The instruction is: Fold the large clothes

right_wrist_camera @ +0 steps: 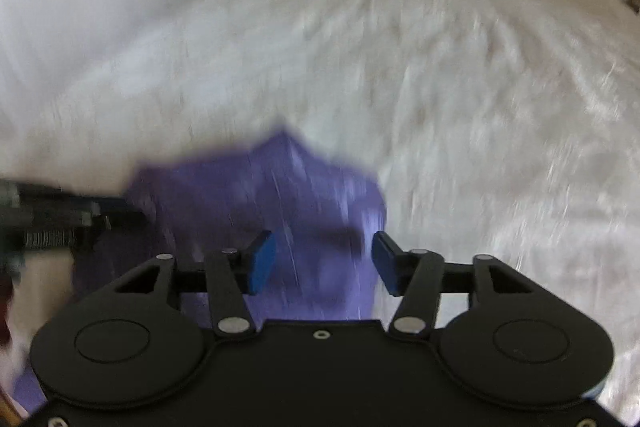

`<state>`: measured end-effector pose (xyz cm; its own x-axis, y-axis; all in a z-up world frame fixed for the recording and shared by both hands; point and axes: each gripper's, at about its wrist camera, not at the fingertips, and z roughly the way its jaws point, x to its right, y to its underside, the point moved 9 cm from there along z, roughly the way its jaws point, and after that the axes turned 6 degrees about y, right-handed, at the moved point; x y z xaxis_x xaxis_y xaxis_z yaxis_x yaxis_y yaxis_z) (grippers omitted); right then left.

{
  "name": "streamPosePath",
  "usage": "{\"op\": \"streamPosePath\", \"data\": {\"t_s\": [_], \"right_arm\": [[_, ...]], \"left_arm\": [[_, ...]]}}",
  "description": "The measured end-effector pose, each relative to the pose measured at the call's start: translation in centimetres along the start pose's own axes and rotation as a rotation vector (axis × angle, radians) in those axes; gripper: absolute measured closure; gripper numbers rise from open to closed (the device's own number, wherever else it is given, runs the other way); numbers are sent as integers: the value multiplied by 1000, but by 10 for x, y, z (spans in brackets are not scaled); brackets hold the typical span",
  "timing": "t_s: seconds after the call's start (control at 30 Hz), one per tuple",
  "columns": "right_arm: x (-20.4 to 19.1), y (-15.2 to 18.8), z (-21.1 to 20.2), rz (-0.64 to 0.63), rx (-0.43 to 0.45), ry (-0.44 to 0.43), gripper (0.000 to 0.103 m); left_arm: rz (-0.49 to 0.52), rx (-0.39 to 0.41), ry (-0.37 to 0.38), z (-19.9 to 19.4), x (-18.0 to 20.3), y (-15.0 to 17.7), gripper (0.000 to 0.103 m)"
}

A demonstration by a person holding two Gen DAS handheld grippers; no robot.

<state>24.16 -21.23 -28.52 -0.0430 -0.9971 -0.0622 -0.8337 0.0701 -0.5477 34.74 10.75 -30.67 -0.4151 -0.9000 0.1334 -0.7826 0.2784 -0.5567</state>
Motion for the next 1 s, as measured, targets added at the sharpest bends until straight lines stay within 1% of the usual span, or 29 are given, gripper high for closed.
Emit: {"op": "streamPosePath", "data": {"t_s": [0.03,0.1,0.2,0.27,0.4,0.47,0.53,0.6,0.67,0.7,0.73,0.77,0.8,0.83,0.87,0.9,0.93,1.0], "right_arm": [[-2,7,8,-8,-20,-1,41],[-1,11,16,-3,-7,15,36],[4,8,18,58,-34,-2,35],[5,6,12,56,-33,-4,36],[2,11,-15,65,5,-16,36],[-2,14,-30,74,32,-33,36],[-6,21,-45,71,47,-43,35],[-11,30,-56,59,49,-54,35],[-19,42,-63,39,37,-77,35],[-22,50,-64,28,22,-89,35],[-23,58,-63,15,2,-88,35],[-23,68,-60,2,-22,-75,35],[-19,78,-56,5,-41,-64,33],[-15,86,-52,33,-52,-67,25],[-11,91,-49,72,-64,-67,23],[-7,94,-48,115,-71,-74,22],[-5,95,-47,151,-72,-77,22],[-3,94,-47,173,-72,-70,22]], "left_arm": [[10,-27,-11,9,-8,8,73],[45,-30,1,14,-12,16,73],[95,-38,-4,11,-8,11,73],[109,-34,-11,4,-7,8,73],[107,47,-11,-34,-1,1,73],[125,86,8,-57,7,5,72],[172,94,28,-75,22,17,70],[226,84,53,-83,37,34,67],[279,54,77,-85,49,58,66],[296,26,81,-82,52,72,66],[300,1,64,-78,50,83,65],[293,-10,35,-72,44,96,63],[267,-12,25,-70,38,105,61],[232,-17,26,-66,33,110,55],[190,-19,31,-63,29,112,50],[168,-16,31,-61,27,108,48],[159,-14,30,-61,27,105,48],[148,-16,34,-61,28,99,48]]}}
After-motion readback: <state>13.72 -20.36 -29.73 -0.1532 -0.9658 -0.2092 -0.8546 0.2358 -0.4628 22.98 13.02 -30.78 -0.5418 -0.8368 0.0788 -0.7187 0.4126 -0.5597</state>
